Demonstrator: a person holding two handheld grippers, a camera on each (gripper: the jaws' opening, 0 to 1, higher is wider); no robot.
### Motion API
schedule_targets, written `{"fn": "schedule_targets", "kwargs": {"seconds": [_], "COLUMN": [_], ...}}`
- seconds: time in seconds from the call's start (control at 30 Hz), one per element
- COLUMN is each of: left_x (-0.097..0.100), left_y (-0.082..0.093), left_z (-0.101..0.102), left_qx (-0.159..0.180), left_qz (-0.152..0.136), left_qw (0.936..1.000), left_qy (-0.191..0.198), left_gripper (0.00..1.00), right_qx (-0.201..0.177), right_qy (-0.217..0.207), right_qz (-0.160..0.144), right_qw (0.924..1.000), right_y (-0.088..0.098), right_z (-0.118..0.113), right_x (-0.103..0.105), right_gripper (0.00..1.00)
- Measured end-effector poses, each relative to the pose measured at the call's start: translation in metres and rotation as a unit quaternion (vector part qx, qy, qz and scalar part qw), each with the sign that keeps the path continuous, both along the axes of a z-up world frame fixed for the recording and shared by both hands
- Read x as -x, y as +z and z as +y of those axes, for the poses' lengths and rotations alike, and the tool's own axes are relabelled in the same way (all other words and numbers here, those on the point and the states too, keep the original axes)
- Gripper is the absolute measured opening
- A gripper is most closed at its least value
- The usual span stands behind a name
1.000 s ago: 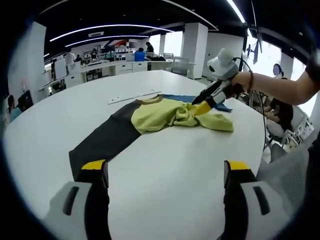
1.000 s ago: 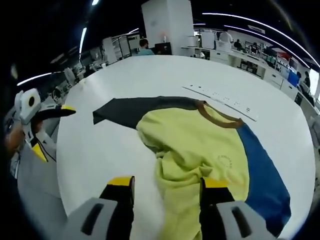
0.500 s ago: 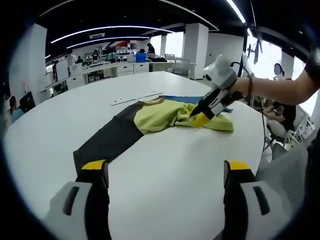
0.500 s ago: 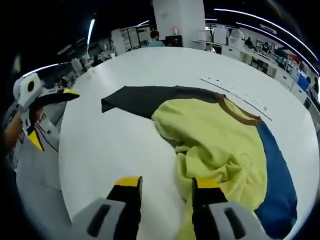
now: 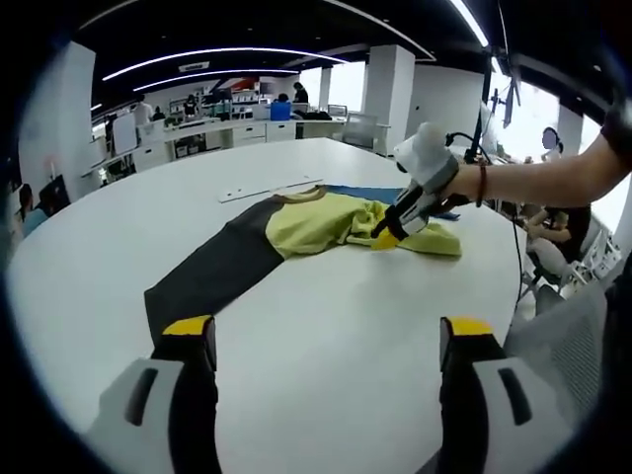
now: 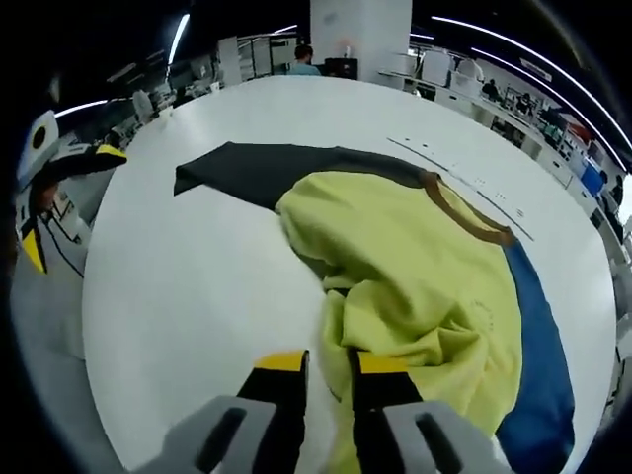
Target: Fold the garment on the visible template until the final outline fits inside the template.
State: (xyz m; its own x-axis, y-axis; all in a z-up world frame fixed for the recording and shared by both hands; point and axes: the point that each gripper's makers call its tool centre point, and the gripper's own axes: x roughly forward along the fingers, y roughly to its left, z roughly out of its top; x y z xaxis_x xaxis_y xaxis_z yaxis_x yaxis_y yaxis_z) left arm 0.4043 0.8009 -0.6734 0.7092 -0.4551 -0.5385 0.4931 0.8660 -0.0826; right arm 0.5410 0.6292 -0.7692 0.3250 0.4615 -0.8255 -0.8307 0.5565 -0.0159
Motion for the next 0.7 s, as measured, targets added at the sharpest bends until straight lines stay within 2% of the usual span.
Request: {"fn": "schedule_targets", "kwargs": {"seconds": [0.13, 0.3, 0.7], "left_x": [0.002, 0.001, 0.003], "left_y": [-0.002, 0.000, 0.005], "left_z": [0.000, -0.001, -0.009], "left_qx": [-0.002, 0.003, 0.010], "left_qz": [0.004, 0.001, -0.007], "left_qw": [1.0000, 1.0000, 0.9998], "left_qy": [-0.002, -0.002, -0.016], "left_gripper": [0.91, 0.91, 0.91], "right_qx": [0.002, -0.012, -0.044], "right_qy": [-0.004, -0.027, -0.033], "right_qz": [-0.008, 0.000, 0.011], "right_qw": [1.0000, 0.9996, 0.9984], "right_y": [-0.003, -0.001, 0.028], "right_z": [-0.003, -0.005, -0.003], "right_x": [-0.004, -0.005, 0.014], "right_gripper": [0.04, 0.00, 0.00]}}
